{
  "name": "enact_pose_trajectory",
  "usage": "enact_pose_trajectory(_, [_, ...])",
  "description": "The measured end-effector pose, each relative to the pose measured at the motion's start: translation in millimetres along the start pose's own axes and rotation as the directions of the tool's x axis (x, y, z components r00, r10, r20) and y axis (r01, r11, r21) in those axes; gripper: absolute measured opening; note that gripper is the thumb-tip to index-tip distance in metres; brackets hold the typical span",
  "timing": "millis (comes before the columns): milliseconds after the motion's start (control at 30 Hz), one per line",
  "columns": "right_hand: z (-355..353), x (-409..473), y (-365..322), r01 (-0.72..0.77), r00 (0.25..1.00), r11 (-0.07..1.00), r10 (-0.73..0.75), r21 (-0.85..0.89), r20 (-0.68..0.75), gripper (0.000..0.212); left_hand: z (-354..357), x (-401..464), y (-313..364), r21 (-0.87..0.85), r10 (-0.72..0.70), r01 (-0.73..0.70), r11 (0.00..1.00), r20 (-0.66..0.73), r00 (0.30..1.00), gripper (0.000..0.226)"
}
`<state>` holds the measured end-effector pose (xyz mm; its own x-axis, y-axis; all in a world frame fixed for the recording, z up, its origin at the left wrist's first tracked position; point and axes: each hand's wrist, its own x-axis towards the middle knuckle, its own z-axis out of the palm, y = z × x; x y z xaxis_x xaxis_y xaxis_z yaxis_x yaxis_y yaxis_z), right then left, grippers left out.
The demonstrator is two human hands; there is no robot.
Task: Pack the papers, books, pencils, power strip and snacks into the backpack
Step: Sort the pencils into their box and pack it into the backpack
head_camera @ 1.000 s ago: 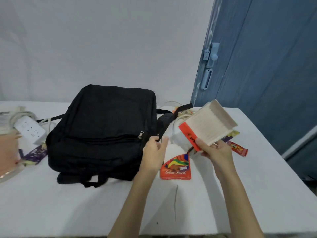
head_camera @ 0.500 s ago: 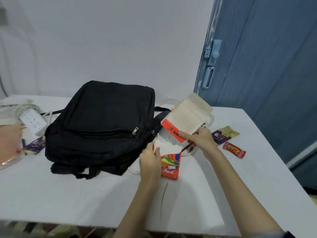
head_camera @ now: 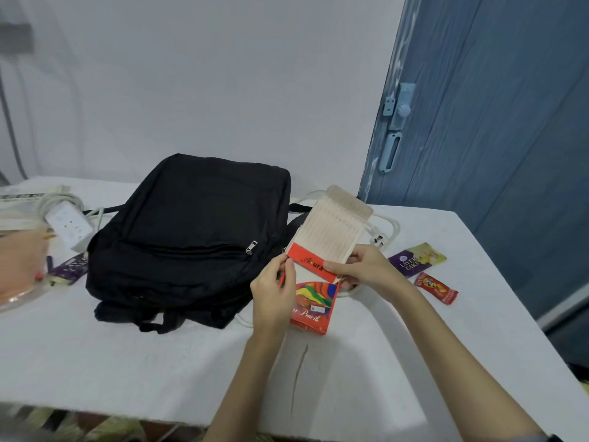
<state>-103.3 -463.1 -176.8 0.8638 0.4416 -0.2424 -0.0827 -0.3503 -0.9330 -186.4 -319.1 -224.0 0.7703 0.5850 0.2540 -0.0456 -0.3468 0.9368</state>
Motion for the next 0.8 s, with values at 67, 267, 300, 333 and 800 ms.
enact_pose_trajectory(67, [-2.7, -1.0, -1.7, 0.002, 1.000, 1.000, -0.002, 0.027, 0.022, 0.018, -0.5, 1.3, -0.1, -0.020, -0.019, 0.020, 1.000, 0.017, 1.000, 0.021])
enact_pose_trajectory(267, [-8.6, -2.0, -2.5, -0.026, 0.999, 0.999, 0.026, 0.021, 0.025, 0.015, -2.5, 0.7, 3.2, -0.051, 0.044, -0.039, 0.998, 0.102, 0.994, 0.021])
enact_pose_trajectory(300, [-10.8, -2.1, -4.2, -0.028, 0.999, 1.000, 0.028, 0.002, 0.034, 0.019, -2.1, 0.6, 3.2, -0.045, 0.038, -0.034, 0.998, 0.103, 0.994, 0.023])
enact_pose_trajectory(333, [-13.2, -1.8, -5.8, -0.025, 0.999, 1.000, 0.025, -0.016, 0.043, 0.023, -1.4, 1.2, 2.6, -0.032, 0.033, -0.030, 0.999, 0.097, 0.995, 0.026])
enact_pose_trajectory(800, [-13.0, -0.9, -13.5, 0.066, 0.994, 0.982, -0.081, 0.179, 0.078, 0.037, -11.5, 3.3, 16.4, -0.121, 0.074, -0.049, 0.991, 0.217, 0.973, 0.015])
